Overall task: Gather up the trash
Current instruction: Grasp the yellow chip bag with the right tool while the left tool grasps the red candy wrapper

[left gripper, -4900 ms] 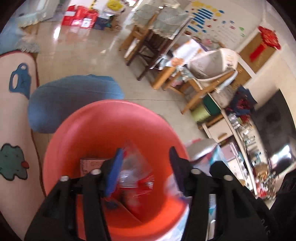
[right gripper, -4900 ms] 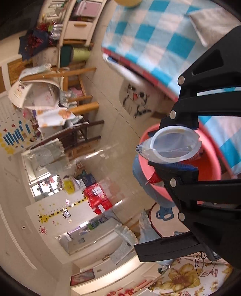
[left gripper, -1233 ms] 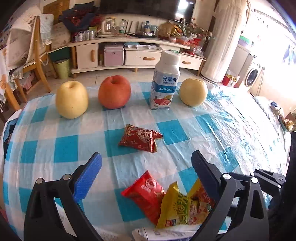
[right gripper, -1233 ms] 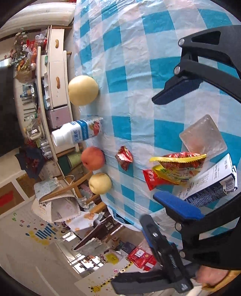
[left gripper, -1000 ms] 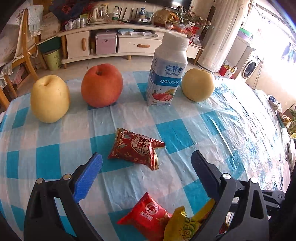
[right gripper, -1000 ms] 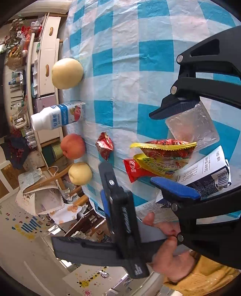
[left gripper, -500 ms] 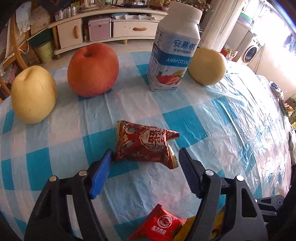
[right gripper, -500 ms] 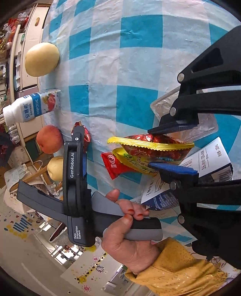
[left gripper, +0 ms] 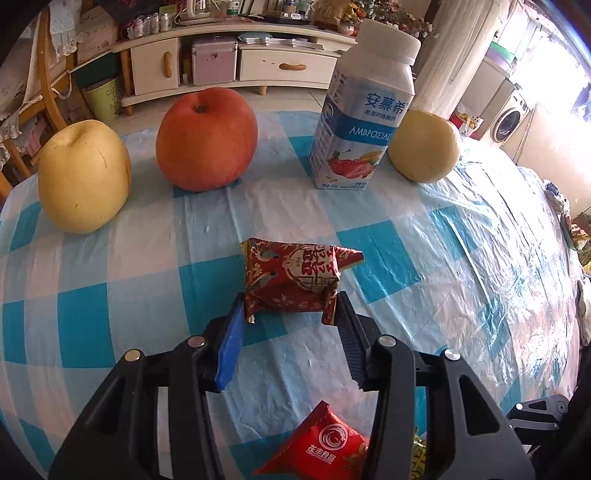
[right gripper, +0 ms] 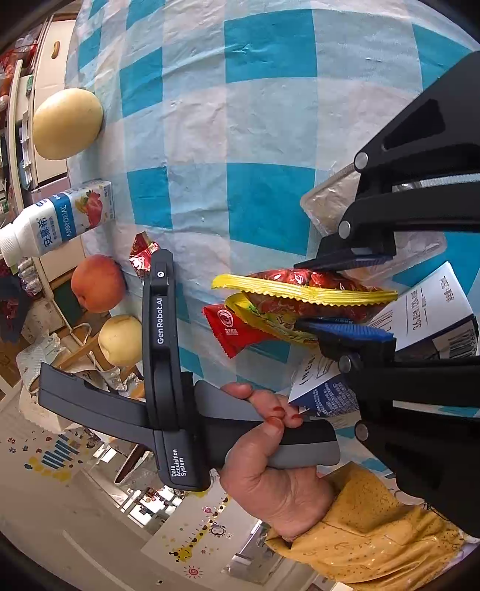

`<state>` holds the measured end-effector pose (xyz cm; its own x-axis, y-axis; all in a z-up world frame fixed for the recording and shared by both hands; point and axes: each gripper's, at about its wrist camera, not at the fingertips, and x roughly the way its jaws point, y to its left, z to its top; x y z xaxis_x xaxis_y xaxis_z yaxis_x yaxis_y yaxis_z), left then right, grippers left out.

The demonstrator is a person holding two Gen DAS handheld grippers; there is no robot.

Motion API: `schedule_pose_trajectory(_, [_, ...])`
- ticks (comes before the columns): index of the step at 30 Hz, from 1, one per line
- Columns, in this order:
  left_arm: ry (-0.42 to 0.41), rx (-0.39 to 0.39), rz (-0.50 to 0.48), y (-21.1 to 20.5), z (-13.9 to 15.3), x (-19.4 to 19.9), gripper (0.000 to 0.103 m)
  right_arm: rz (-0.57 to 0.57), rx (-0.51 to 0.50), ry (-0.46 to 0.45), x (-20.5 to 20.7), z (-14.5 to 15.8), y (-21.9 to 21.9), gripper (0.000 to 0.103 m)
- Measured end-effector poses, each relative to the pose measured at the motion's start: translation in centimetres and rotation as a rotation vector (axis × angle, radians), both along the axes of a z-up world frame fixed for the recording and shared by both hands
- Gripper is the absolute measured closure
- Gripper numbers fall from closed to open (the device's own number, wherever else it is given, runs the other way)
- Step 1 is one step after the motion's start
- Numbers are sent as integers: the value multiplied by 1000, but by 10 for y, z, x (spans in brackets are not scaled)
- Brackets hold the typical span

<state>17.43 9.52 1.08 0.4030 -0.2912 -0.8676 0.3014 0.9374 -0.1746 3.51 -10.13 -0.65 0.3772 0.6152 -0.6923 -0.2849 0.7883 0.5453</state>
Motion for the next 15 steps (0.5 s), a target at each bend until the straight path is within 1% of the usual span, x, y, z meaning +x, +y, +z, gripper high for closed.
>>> schedule_pose_trajectory(3, [-2,-15,14,3,1,-5,55,-16,7,-28,-2,6,-5,82])
schedule_pose_trajectory(6, [-12,-27,32,9,5,-11,55,-30,16,-36,-2,8,-9,83])
schedule_pose_trajectory(10, [-44,-53,58,23,20,-24,55,-40,26,-70,-5,16,-12,84])
schedule_pose_trajectory(15, [-85,-84,98,47,39,-49,55,-88,49,-94,-5,24,-27,85])
